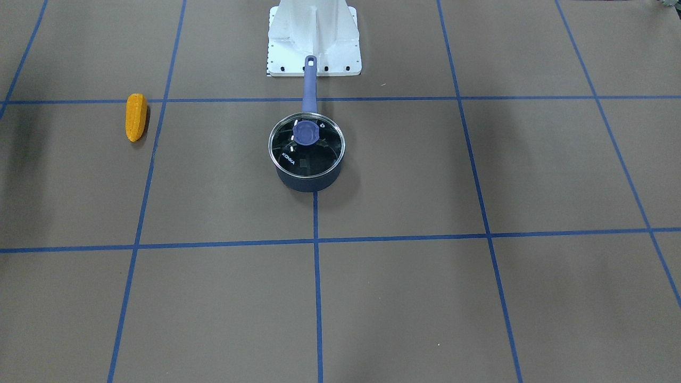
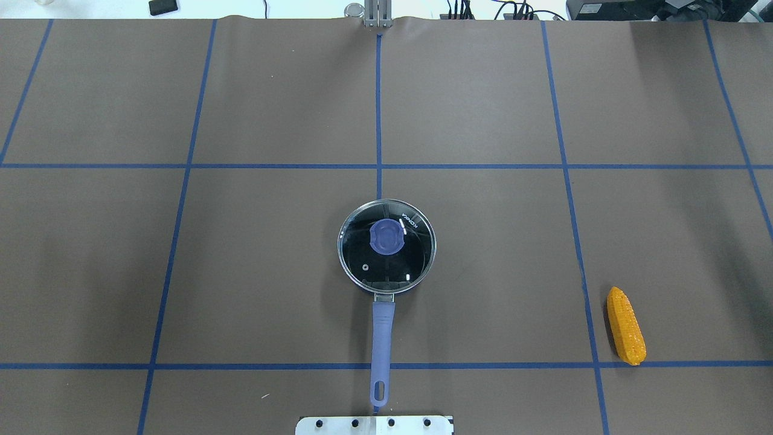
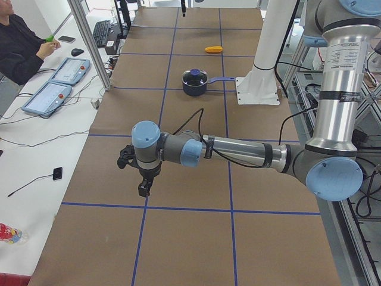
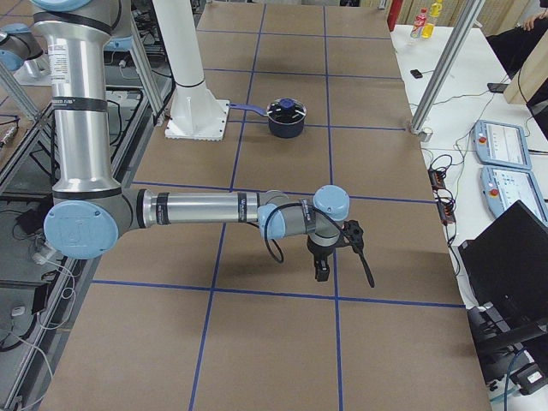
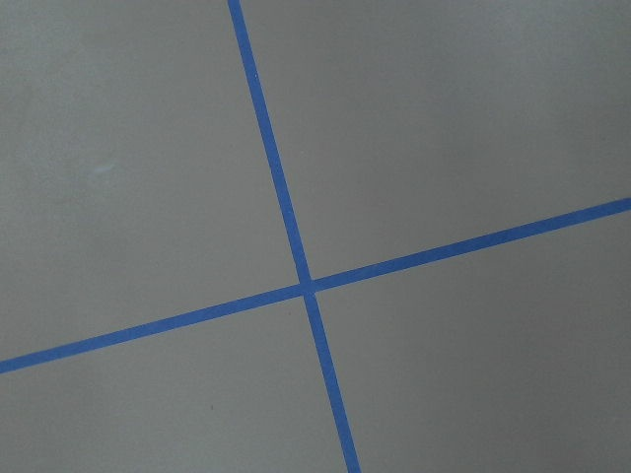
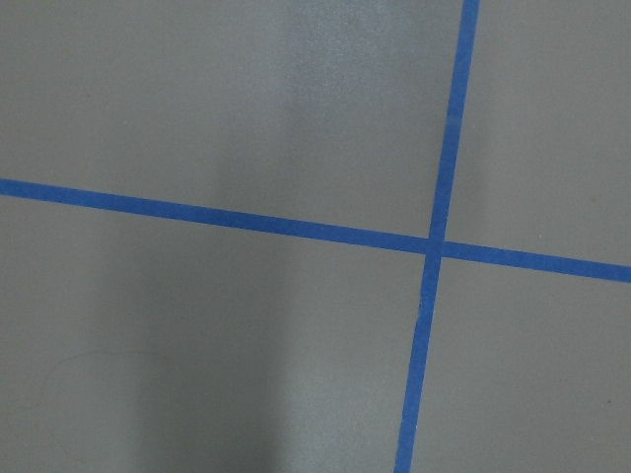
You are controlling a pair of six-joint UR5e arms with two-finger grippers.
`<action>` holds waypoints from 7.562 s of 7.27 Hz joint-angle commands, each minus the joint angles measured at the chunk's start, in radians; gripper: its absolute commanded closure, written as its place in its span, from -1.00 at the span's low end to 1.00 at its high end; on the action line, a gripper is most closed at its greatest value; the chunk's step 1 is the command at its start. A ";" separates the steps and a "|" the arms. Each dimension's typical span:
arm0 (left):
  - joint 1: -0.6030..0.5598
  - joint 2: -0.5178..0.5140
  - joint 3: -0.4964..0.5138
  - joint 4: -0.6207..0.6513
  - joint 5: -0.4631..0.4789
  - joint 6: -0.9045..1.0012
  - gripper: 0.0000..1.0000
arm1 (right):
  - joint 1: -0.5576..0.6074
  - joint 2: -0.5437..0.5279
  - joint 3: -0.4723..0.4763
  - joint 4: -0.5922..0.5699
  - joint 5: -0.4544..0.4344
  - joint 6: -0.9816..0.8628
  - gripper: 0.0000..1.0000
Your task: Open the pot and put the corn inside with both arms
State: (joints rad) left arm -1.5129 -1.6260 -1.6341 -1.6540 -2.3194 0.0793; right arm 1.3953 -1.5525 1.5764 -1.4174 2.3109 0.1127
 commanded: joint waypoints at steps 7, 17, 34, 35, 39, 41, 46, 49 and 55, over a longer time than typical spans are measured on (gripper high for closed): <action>0.219 -0.325 -0.055 0.144 -0.003 -0.515 -0.97 | -0.136 0.005 0.258 -0.001 0.016 0.001 -1.00; 0.752 -0.806 0.011 0.232 0.199 -1.022 -1.00 | -0.525 -0.061 0.429 -0.009 -0.106 0.367 -1.00; 0.954 -0.877 0.074 0.212 0.279 -0.960 -0.97 | -0.814 -0.141 0.473 -0.011 -0.188 0.627 -1.00; 0.962 -0.879 0.074 0.211 0.285 -0.960 -0.96 | -0.815 -0.144 0.473 -0.011 -0.188 0.627 -1.00; 0.967 -0.881 0.074 0.210 0.287 -0.960 -0.96 | -0.832 -0.166 0.470 -0.011 -0.188 0.625 -1.00; 0.967 -0.881 0.074 0.210 0.287 -0.960 -0.96 | -0.857 -0.164 0.461 -0.011 -0.188 0.625 -1.00; 0.967 -0.874 0.072 0.210 0.288 -0.958 -0.96 | -0.891 -0.159 0.438 -0.008 -0.188 0.604 -0.76; 0.967 -0.868 0.074 0.210 0.288 -0.958 -0.96 | -0.874 -0.164 0.435 -0.011 -0.182 0.539 -0.55; 0.967 -0.867 0.074 0.210 0.290 -0.957 -0.96 | -0.863 -0.158 0.419 -0.014 -0.180 0.516 -0.18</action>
State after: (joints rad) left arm -0.5461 -2.4930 -1.5600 -1.4435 -2.0306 -0.8783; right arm 0.5339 -1.7118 2.0012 -1.4312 2.1320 0.6291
